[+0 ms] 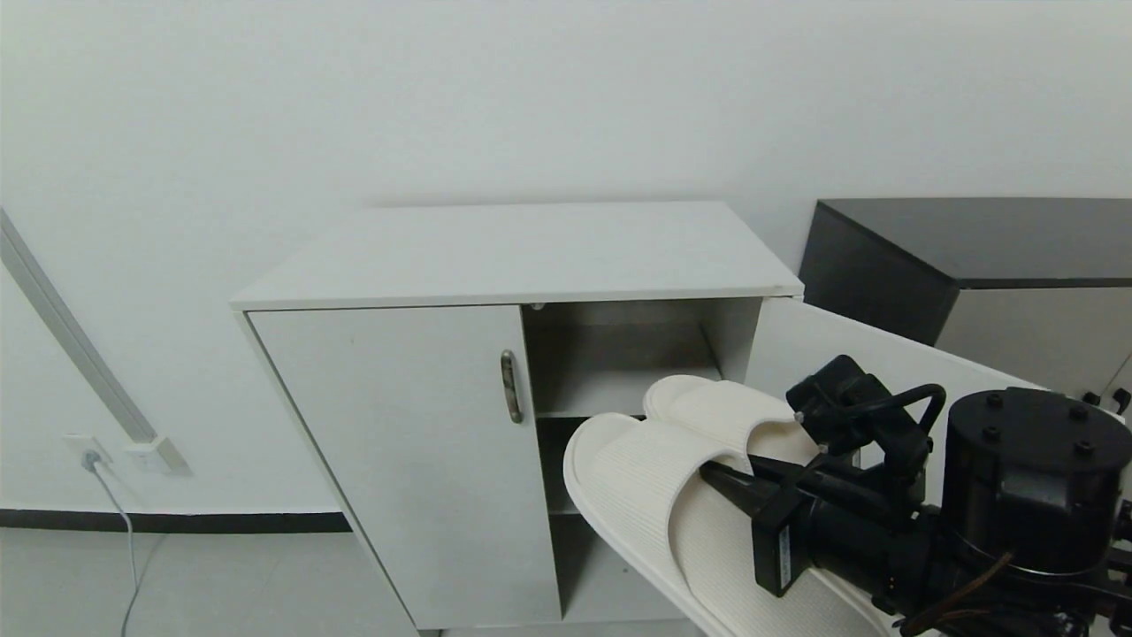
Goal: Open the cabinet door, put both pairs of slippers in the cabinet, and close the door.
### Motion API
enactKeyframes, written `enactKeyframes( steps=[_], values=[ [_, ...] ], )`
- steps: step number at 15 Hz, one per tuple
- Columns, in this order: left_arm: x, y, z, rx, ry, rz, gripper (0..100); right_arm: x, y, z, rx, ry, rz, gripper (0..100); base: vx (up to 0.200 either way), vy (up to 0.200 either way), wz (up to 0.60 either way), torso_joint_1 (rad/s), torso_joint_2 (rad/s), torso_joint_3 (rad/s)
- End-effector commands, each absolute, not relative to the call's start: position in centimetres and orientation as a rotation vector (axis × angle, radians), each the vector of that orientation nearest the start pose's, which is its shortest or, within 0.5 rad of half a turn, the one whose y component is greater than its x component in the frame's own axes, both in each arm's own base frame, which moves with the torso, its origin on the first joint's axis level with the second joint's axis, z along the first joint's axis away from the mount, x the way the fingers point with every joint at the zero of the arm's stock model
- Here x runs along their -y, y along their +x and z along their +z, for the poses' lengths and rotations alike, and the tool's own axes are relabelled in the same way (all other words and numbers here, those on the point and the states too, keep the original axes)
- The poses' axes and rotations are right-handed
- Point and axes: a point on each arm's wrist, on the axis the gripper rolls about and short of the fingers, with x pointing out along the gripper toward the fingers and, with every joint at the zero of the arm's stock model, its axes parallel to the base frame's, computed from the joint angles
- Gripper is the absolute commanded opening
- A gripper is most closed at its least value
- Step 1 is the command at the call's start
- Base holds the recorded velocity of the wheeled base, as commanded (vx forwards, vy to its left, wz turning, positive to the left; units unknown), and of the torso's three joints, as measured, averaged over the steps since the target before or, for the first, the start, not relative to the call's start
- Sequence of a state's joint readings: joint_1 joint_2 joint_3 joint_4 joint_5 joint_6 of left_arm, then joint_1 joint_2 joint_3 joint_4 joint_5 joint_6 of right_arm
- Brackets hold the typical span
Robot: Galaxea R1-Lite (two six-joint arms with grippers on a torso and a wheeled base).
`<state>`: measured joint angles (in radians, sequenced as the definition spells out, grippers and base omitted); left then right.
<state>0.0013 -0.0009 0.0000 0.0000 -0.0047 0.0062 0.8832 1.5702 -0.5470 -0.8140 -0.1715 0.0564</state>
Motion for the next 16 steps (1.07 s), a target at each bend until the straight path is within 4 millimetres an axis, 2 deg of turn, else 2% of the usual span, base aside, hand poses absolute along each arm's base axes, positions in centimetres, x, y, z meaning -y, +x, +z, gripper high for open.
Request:
enactKeyframes(
  steps=[1,7,13,16],
  values=[
    [0.01,-2.28,7.55,0.0,0.006,-0.003,0,-19.48,16.44,16.9,-0.204,-0.053,0.705,0,0.0,0.0,0.0,-0.154,0.5,0.33],
    [0.01,-2.28,7.55,0.0,0.006,-0.003,0,-19.51,16.45,16.86,-0.206,-0.054,0.706,0,0.0,0.0,0.0,-0.128,0.47,0.343],
    [0.01,-2.28,7.55,0.0,0.006,-0.003,0,-19.53,16.47,16.74,-0.21,-0.056,0.708,0,0.0,0.0,0.0,-0.054,0.45,0.386],
    [0.01,-2.28,7.55,0.0,0.006,-0.005,0,-19.49,16.33,16.51,-0.218,-0.061,0.712,0,0.0,0.0,0.0,0.001,0.09,0.084]
  ],
)
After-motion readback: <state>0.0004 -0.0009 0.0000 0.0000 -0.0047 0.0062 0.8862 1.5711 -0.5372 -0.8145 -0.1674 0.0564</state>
